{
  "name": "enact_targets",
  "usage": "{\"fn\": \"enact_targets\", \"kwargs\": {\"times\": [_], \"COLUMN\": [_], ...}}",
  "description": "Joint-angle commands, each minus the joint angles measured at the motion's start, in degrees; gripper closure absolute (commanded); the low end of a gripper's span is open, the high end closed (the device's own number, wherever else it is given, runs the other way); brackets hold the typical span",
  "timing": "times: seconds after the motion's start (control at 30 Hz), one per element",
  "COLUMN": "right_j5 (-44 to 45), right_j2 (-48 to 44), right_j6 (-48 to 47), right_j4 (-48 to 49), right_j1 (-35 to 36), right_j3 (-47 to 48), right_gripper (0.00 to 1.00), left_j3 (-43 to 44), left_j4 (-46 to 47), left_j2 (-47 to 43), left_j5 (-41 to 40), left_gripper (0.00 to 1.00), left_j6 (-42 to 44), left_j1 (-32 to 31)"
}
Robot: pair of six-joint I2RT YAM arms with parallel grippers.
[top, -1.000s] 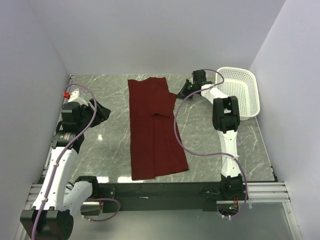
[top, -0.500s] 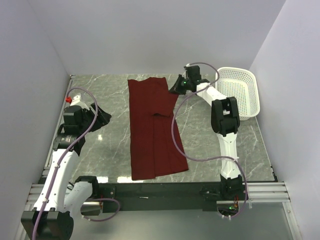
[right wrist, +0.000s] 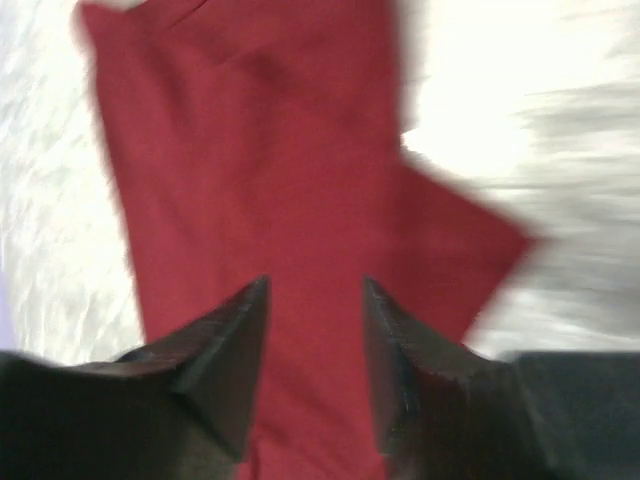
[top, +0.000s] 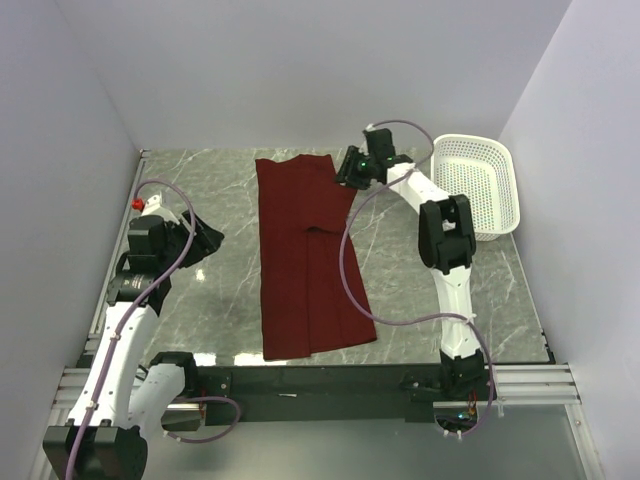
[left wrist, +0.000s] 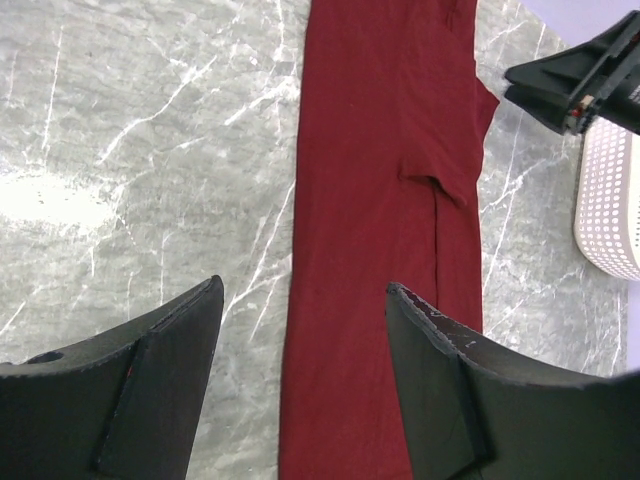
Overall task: Fold and stack the t-shirts
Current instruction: Fold the tshirt
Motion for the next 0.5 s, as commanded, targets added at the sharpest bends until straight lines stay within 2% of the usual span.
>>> {"fn": "enact_targets", "kwargs": {"times": [0.0,0.13,0.27,0.47], "right_j5": [7.19,9.39,10.28,6.5], "right_j2": [-1.87,-0.38,1.81,4.9], "right_j6": [-1.41,-1.24,-0.97,0.69], "right_j4": [-2.52,-3.76,-4.63,-4.11], "right_j1": [-2.99,-3.08,-3.08,-3.79], "right_j3": [-0.23,0.48,1.79,2.67], "right_gripper": [0.47,0.42,0.42,0.46], "left_j3": [-0.61,-0.7,-0.7,-1.05], "left_j4": [2.51,2.86,2.6,2.69], "left_j2": [-0.36,-0.09,-0.44,-0.53], "left_j5": [1.64,1.91,1.73,1.99], "left_gripper": [0.28,0.28,0.28,0.28], "left_j6": [-0.85,-1.11,-1.11,-1.38], "left_j1": [0.16,0.16,0.25,0.16]}}
